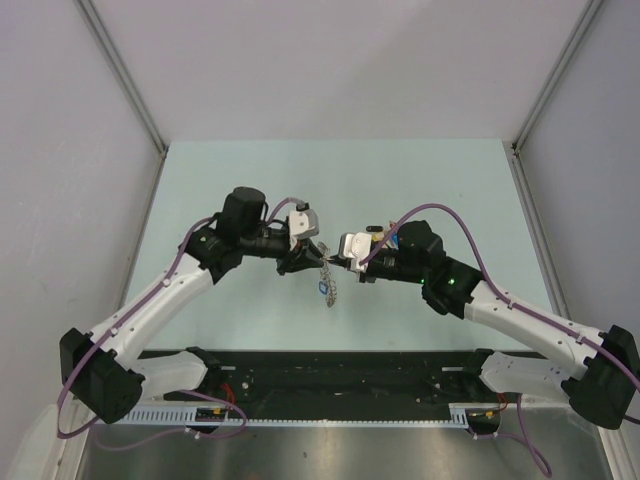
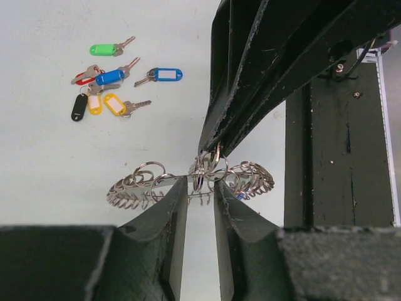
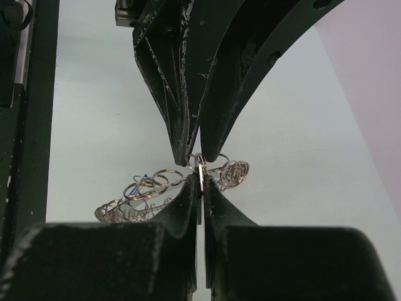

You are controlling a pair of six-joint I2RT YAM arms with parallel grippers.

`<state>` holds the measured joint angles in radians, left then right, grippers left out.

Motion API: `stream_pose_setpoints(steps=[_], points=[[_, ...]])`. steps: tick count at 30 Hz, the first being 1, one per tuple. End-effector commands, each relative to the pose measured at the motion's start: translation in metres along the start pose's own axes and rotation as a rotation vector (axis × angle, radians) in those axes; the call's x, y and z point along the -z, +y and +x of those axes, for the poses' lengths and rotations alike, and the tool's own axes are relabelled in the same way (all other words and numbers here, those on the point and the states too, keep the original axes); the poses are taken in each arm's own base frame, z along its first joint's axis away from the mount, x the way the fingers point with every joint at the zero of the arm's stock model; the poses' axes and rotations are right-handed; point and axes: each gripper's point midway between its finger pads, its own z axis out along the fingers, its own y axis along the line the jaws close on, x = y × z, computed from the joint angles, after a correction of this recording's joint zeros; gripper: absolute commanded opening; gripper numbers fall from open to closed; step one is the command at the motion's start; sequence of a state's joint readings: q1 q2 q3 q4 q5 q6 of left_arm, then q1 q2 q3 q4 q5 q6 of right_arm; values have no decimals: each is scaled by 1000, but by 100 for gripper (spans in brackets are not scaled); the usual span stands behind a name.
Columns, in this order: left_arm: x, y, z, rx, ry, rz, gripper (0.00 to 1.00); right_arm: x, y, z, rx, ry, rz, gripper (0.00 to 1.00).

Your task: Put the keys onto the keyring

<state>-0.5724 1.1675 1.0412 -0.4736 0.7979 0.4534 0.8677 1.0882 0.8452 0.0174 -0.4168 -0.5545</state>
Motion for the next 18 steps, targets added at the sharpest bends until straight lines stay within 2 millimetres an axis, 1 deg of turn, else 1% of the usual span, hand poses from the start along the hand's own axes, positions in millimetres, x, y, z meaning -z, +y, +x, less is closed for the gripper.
stream_pose_setpoints(steps=[1, 4, 5, 7, 8, 11, 12, 14, 18], points=[[-4, 4, -2, -43, -10, -12, 27, 3, -15, -46, 61, -117, 38, 0], [-4, 3, -2, -43, -12, -16, 22, 3, -15, -47, 60, -118, 40, 0], [-3, 4, -3, -45, -12, -19, 15, 4, -15, -47, 59, -118, 42, 0], [-2, 4, -2, -46, -12, -28, 8, 4, -17, -46, 58, -113, 49, 0], [-2, 5, -2, -46, -12, -36, 0, 5, -18, -46, 57, -110, 60, 0], [1, 7, -4, -51, -18, -68, 0, 8, -24, -44, 53, -96, 89, 0], [4, 8, -8, -55, -30, -82, 0, 11, -25, -46, 53, -97, 101, 0], [7, 10, -8, -52, -33, -107, 0, 13, -29, -43, 45, -81, 124, 0], [13, 13, -13, -61, -57, -156, 0, 18, -36, -38, 33, -59, 162, 0]])
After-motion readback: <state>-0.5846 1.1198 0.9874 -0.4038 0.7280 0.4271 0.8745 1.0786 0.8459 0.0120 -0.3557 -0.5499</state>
